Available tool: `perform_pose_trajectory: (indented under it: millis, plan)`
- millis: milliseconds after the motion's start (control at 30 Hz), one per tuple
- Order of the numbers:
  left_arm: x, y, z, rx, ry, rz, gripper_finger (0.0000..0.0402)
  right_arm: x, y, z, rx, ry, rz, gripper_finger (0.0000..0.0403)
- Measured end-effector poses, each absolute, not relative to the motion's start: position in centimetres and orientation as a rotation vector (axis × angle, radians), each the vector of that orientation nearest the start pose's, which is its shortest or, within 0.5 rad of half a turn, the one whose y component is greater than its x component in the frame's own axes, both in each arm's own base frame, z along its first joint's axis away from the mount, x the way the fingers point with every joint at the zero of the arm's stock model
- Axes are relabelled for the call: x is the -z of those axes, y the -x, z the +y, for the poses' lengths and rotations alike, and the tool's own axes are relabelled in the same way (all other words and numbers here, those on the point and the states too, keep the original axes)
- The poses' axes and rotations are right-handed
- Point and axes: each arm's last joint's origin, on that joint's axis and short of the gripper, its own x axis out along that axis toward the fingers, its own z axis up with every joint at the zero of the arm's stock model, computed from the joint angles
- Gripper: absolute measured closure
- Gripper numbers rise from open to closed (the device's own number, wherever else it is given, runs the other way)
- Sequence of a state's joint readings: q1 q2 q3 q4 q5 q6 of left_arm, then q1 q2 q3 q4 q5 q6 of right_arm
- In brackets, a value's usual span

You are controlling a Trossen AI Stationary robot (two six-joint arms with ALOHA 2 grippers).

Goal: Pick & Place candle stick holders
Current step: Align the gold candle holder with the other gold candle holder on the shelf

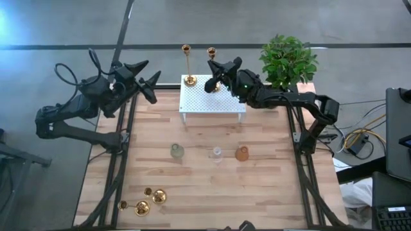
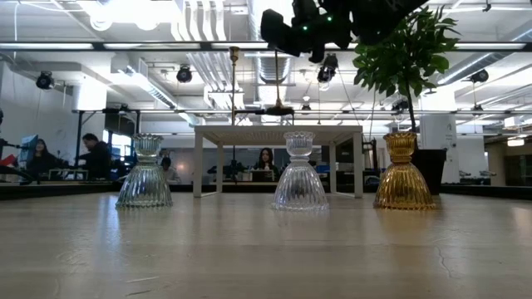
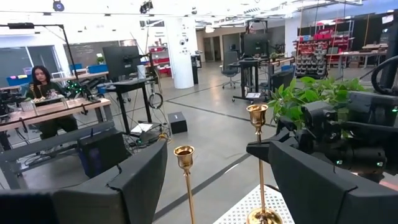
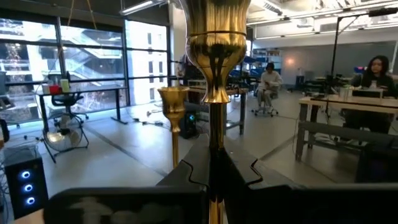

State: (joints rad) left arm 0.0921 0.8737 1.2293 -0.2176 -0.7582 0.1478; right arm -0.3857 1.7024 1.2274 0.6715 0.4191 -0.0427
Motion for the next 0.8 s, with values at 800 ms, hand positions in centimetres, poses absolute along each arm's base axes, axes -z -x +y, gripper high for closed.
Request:
perform_pose_trajectory:
  millis: [800]
  plan:
    - [-45.9, -14.7, 3.4, -0.860, -0.104, -0.060, 0.0115, -31.6, -28.9, -13.9, 0.978, -0.013, -0.151, 0.0394]
